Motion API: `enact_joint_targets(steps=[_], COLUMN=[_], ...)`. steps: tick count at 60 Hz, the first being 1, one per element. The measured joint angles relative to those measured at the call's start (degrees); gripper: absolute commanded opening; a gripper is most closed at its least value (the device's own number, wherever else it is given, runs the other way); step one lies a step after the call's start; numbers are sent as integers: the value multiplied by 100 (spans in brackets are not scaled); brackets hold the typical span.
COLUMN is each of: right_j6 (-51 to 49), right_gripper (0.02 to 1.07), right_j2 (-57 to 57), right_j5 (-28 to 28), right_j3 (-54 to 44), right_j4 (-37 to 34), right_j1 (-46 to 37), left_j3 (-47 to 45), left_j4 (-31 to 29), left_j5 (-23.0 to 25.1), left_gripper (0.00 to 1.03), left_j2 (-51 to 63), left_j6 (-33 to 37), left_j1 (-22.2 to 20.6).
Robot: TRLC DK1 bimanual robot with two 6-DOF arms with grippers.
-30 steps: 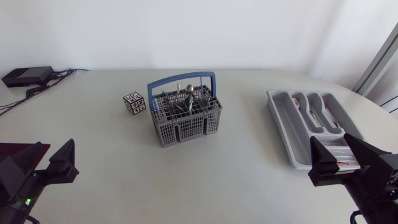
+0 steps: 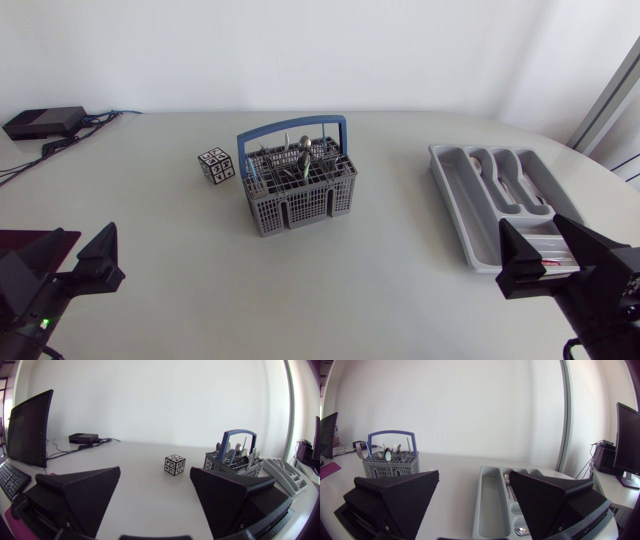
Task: Transfer all utensils from the basket to the drawer tray.
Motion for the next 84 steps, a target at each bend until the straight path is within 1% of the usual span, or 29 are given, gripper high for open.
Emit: enact_joint_targets(steps=[9,15,21,28,40,42,43,45,49,56,63,64,66,69,72,77,80,84], right_j6=[0,0,0,26,199,214,216,219,236,302,326,326,321,313,273,157,26,-422], right_gripper=[103,103,103,103,103,103,103,103,103,103,103,103,103,103,103,103,103,103], right_j2=[2,103,490,1244,2747,2964,3062,3300,3709,4275,4653,4697,4784,4927,5058,5235,5348,5574], right_j5=[46,66,68,70,221,278,304,334,446,496,520,525,525,511,365,-157,-481,-863], right_j3=[0,72,313,772,1687,1810,1858,1974,2170,2522,2903,2964,3071,3233,3368,3515,3609,3775], right_j4=[52,50,164,393,476,479,479,476,420,83,-468,-570,-754,-988,-1196,-1471,-1718,-2105], right_j1=[0,0,2,28,192,254,278,348,490,684,826,846,896,984,1053,1088,1091,1091], left_j3=[247,627,942,1322,2096,2210,2262,2385,2688,3123,3644,3716,3877,4107,4201,4223,4234,4256], left_j4=[48,225,328,372,498,492,476,439,315,70,-295,-389,-616,-833,-859,-863,-887,-887], left_j5=[0,0,0,0,2,2,0,-2,-22,-39,-26,22,238,623,850,1283,1580,1950], left_gripper=[96,96,96,96,95,94,91,88,87,88,89,93,96,97,96,96,93,91], left_j2=[140,625,1152,1814,3346,3620,3744,4037,4690,5508,6264,6352,6546,6865,7064,7241,7300,7357], left_j6=[0,0,2,0,0,0,0,0,37,363,1119,1191,1287,1484,1657,1993,2168,2369], left_j1=[-114,-118,-188,-433,-1091,-1167,-1198,-1259,-1381,-1497,-1569,-1572,-1574,-1574,-1576,-1602,-1615,-1646])
